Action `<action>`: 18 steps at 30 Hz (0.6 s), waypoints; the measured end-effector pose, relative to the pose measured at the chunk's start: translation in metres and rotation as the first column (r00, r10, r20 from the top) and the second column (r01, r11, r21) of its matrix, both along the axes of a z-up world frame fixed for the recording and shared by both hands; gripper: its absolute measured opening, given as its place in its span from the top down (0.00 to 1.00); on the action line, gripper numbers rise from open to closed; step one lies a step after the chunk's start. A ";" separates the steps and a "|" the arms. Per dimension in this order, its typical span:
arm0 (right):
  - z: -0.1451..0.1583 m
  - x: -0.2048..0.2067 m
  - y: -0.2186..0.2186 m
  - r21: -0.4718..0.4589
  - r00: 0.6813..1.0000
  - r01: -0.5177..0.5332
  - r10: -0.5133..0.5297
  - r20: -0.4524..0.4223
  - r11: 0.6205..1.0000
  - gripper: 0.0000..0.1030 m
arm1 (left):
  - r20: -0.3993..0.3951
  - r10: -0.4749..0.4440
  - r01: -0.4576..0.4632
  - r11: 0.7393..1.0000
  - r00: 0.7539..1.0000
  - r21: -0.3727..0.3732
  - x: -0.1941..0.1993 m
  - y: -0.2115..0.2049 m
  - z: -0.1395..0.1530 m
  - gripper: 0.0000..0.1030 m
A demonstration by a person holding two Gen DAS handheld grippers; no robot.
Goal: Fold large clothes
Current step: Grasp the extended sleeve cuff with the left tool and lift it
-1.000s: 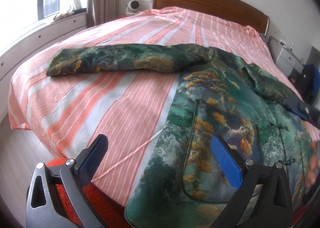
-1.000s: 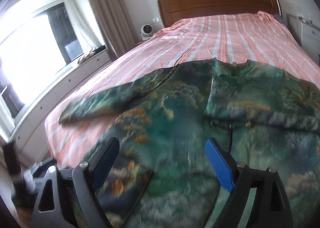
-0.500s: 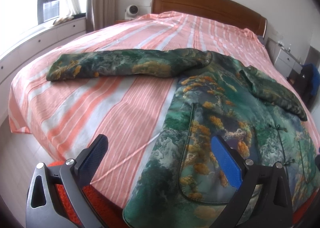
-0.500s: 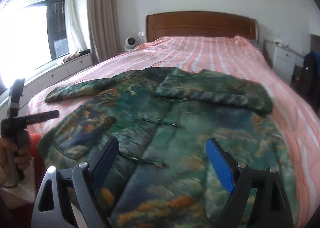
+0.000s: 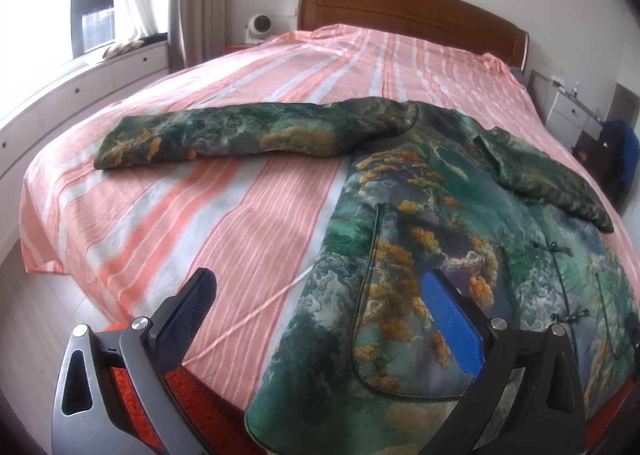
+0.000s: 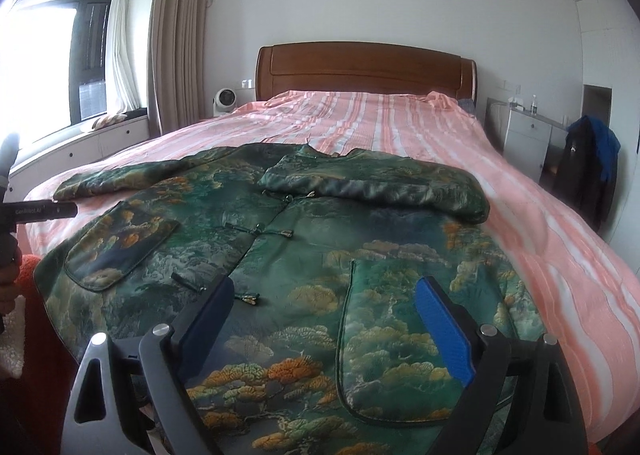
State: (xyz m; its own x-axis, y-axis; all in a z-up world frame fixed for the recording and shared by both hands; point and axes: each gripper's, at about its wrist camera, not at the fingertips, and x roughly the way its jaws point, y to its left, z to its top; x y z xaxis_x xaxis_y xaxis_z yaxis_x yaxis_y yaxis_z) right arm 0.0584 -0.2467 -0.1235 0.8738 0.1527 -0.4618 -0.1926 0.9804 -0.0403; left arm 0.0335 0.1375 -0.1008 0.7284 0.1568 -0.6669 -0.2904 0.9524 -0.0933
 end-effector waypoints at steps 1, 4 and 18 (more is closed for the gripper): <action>-0.001 0.000 0.001 -0.004 1.000 -0.002 0.002 0.001 1.000 0.12 | -0.003 -0.001 0.001 1.000 1.000 -0.002 0.000 0.000 0.000 0.00; -0.001 -0.002 0.003 -0.012 1.000 -0.010 0.010 0.013 1.000 0.12 | -0.027 -0.018 0.017 0.999 0.999 -0.036 0.006 0.004 0.004 0.00; 0.002 -0.004 0.003 -0.022 0.999 -0.008 0.009 0.033 1.000 0.12 | -0.099 0.174 -0.200 0.842 0.980 -0.502 0.079 0.215 0.001 0.01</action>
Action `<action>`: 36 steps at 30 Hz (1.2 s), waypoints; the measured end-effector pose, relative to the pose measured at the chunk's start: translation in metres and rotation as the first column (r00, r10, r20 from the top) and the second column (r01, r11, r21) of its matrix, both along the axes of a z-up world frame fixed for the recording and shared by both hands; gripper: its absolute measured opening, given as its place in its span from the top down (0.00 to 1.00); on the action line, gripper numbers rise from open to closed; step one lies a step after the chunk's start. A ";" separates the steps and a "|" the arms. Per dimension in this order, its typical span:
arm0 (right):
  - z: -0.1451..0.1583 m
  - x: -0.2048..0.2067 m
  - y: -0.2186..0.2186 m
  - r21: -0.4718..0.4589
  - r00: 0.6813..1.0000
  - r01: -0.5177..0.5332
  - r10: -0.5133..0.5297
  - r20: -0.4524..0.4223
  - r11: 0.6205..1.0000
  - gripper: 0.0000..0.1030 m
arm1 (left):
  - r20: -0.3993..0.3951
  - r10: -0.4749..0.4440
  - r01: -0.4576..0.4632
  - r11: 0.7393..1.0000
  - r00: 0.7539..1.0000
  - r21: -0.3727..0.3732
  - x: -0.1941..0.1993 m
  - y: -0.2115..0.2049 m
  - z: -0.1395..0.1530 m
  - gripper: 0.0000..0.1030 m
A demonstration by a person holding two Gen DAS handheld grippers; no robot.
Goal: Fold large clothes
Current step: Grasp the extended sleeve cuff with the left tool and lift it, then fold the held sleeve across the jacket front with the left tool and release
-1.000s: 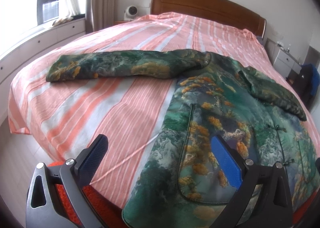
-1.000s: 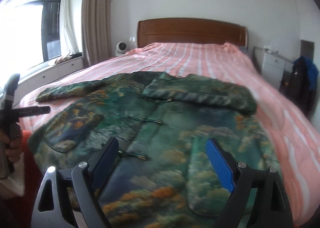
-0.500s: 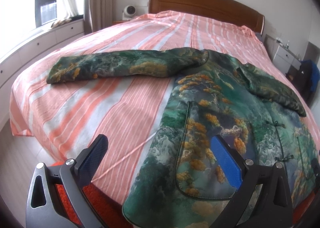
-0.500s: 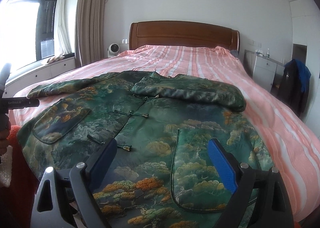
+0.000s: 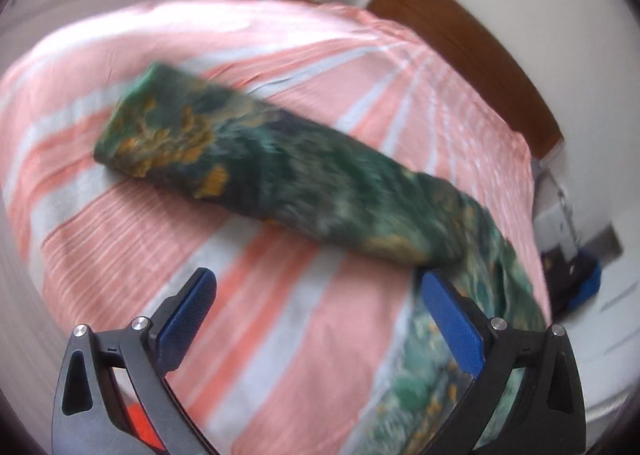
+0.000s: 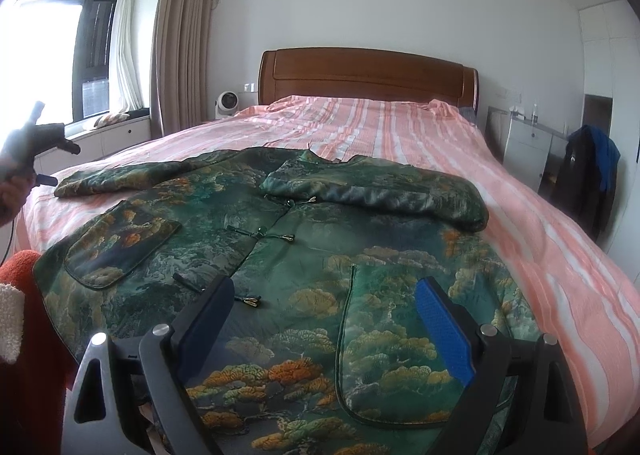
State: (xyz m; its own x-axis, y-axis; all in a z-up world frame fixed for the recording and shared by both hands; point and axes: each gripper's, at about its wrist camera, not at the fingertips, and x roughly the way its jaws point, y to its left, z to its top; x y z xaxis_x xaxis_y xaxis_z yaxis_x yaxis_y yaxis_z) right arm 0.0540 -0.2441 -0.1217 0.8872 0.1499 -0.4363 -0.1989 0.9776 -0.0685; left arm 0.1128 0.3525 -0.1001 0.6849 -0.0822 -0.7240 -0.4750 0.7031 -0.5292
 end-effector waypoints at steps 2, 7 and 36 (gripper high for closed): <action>-0.001 0.000 0.003 -0.011 1.000 -0.007 0.007 0.000 1.000 0.12 | -0.068 0.098 -0.106 0.987 0.993 -0.123 0.011 0.032 -0.030 0.01; -0.007 0.001 0.012 -0.047 0.999 -0.027 0.026 -0.028 0.999 0.12 | -0.065 0.225 -0.233 0.954 0.972 -0.189 0.031 0.060 -0.057 0.01; 0.014 -0.011 -0.047 0.118 0.993 0.105 -0.110 0.037 0.987 0.12 | -0.250 -0.784 0.660 0.253 0.568 0.707 0.123 -0.458 0.071 0.24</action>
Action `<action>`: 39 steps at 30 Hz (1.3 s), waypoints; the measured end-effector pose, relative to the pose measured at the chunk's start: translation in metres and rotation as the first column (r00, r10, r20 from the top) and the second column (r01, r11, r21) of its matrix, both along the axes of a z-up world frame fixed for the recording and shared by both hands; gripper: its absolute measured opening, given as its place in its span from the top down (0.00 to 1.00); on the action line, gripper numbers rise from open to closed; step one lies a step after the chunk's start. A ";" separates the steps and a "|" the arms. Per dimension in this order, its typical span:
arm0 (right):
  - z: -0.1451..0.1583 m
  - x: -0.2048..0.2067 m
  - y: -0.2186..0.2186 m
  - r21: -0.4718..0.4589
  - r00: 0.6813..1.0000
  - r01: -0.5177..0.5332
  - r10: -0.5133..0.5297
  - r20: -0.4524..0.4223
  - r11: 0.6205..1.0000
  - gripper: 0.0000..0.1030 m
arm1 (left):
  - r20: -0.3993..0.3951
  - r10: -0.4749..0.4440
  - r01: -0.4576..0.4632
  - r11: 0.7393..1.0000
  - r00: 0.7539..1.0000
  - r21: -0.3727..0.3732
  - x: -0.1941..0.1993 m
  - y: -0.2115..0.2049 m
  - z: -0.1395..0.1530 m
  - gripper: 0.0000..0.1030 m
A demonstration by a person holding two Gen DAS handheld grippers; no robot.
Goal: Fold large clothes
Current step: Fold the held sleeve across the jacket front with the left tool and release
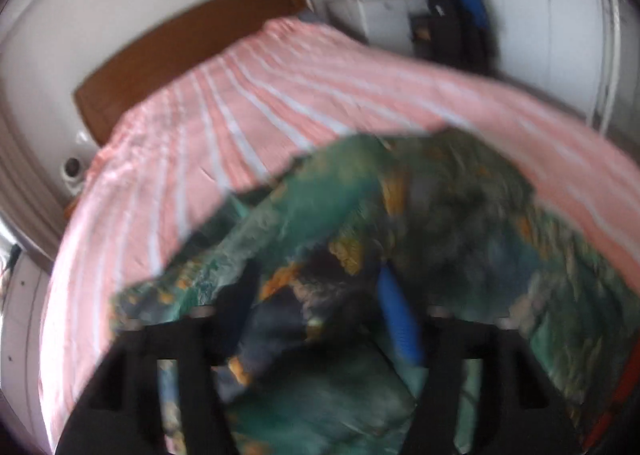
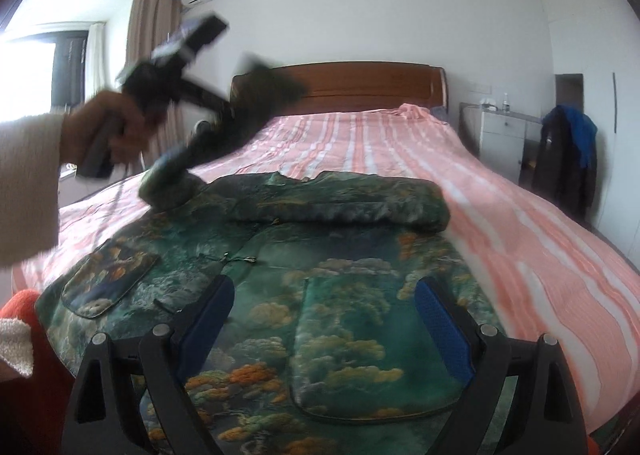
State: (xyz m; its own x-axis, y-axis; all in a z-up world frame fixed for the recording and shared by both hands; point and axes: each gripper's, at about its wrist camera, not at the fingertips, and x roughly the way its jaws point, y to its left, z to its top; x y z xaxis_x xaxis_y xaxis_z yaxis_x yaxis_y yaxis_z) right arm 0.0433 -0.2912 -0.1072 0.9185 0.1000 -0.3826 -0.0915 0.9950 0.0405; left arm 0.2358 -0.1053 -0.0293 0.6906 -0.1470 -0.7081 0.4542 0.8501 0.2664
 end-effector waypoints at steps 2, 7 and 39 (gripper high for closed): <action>0.001 0.000 -0.008 0.019 1.000 0.020 -0.021 0.001 1.000 0.12 | -0.034 -0.036 0.037 0.998 0.999 0.045 -0.018 -0.006 -0.024 0.24; -0.002 0.004 -0.021 0.058 0.999 0.045 -0.044 -0.019 0.997 0.12 | -0.102 -0.031 0.035 0.998 0.994 0.044 -0.033 0.015 -0.036 0.20; -0.018 0.025 -0.028 0.136 0.993 0.020 -0.004 -0.114 0.991 0.12 | -0.279 0.487 -0.542 0.822 0.828 -0.173 0.078 0.180 -0.047 0.04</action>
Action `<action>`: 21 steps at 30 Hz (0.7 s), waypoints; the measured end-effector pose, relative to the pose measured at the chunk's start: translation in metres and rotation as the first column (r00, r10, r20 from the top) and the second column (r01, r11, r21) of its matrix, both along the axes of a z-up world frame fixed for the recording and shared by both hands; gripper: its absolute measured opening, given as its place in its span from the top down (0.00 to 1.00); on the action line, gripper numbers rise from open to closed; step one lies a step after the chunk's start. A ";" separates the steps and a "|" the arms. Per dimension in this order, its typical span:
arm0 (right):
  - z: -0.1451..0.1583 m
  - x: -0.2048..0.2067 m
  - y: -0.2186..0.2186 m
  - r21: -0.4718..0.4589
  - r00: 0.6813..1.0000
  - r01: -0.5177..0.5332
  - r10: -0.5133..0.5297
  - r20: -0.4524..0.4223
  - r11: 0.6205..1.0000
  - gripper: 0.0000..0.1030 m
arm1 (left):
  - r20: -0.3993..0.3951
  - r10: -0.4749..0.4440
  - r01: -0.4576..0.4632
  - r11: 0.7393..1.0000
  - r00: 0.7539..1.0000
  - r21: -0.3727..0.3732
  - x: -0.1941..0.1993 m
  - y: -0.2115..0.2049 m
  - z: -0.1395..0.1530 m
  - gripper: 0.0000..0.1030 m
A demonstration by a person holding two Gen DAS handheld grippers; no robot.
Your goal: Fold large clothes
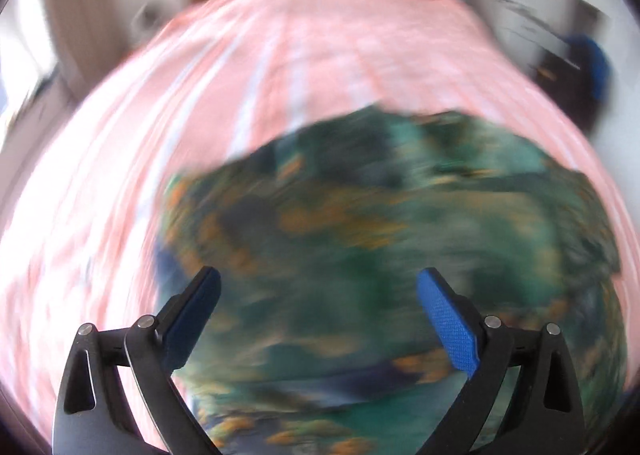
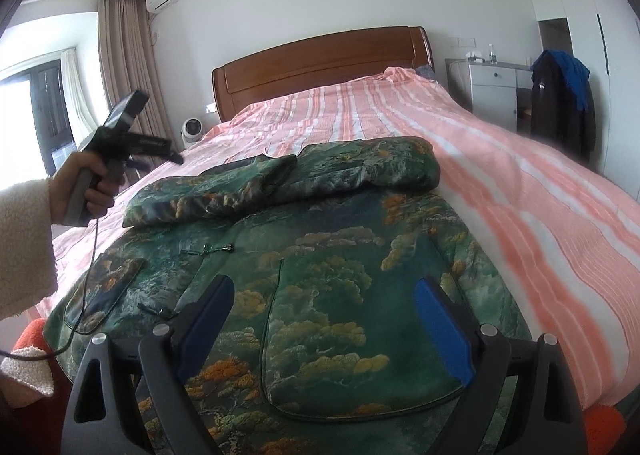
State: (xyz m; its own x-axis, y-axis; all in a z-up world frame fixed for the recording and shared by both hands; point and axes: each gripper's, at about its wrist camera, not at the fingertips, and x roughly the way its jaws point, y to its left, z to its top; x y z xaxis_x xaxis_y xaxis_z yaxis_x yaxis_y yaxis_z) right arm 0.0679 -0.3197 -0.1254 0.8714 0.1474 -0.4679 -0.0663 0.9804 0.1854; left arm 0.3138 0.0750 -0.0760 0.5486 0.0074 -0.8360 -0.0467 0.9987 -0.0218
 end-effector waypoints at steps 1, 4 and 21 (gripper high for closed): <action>0.000 0.001 0.000 0.002 1.000 -0.001 0.001 -0.002 1.000 0.12 | -0.044 0.044 -0.045 0.999 0.998 -0.012 0.002 0.013 -0.013 0.04; -0.002 0.002 0.003 -0.004 1.000 -0.008 0.008 -0.010 1.000 0.12 | -0.101 0.117 -0.113 0.993 0.988 0.038 0.006 0.030 -0.040 0.04; 0.000 -0.003 0.011 -0.039 0.999 -0.028 0.029 0.014 0.999 0.12 | 0.095 -0.190 0.191 0.982 0.977 0.005 -0.036 -0.089 0.017 0.04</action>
State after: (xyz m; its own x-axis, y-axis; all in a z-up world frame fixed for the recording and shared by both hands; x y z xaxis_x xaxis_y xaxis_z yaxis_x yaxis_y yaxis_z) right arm 0.0653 -0.3083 -0.1251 0.8738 0.1539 -0.4613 -0.0965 0.9846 0.1458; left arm 0.2782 -0.0143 -0.0586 0.6162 -0.1083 -0.7801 0.1470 0.9889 -0.0212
